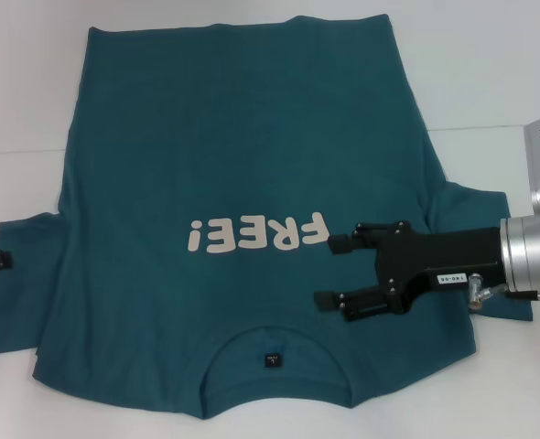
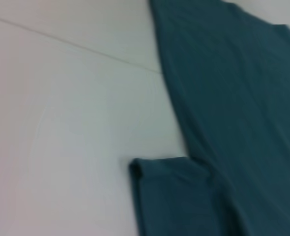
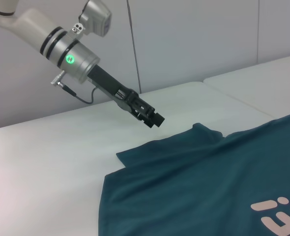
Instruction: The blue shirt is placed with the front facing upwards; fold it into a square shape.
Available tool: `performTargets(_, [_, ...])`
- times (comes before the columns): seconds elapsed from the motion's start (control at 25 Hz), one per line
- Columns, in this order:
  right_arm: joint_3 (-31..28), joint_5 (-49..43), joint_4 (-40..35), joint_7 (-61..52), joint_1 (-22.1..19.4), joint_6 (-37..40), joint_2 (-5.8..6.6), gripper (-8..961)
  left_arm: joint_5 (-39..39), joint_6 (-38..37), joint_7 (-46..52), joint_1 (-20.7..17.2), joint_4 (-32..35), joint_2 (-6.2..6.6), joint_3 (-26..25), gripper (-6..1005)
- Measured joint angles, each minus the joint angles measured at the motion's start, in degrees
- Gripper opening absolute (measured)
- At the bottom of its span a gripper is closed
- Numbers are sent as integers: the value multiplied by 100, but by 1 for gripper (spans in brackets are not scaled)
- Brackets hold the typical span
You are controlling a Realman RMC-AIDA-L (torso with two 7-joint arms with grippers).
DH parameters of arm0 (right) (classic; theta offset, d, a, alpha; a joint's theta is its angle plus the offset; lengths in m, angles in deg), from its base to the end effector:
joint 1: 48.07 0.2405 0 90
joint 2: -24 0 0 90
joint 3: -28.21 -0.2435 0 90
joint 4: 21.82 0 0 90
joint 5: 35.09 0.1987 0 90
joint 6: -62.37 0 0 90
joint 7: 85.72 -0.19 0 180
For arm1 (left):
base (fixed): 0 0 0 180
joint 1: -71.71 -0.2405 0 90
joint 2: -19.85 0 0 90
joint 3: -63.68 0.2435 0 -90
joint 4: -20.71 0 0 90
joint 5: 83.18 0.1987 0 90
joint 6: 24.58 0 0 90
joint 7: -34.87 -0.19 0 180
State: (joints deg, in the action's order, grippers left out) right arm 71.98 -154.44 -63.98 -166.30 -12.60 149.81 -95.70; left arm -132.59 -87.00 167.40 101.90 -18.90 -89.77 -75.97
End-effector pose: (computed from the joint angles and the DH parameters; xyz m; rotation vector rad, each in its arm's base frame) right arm 0.2019 0.3501 -0.0426 -2.8412 0.4320 0.5286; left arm -0.3516 0.3910 0.0537 -1.8968 -1.5652 -0.3045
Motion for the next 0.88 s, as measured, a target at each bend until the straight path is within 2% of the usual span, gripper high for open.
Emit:
performTargets(0.52, [24,14,-12,-37,13,-5,0,941,213,543,14,97,422,-41,186,871])
performTargets(0.88, [59,16,-12,-42,18,-4,-9,941,209,401,-71,202,494,-80,296,855])
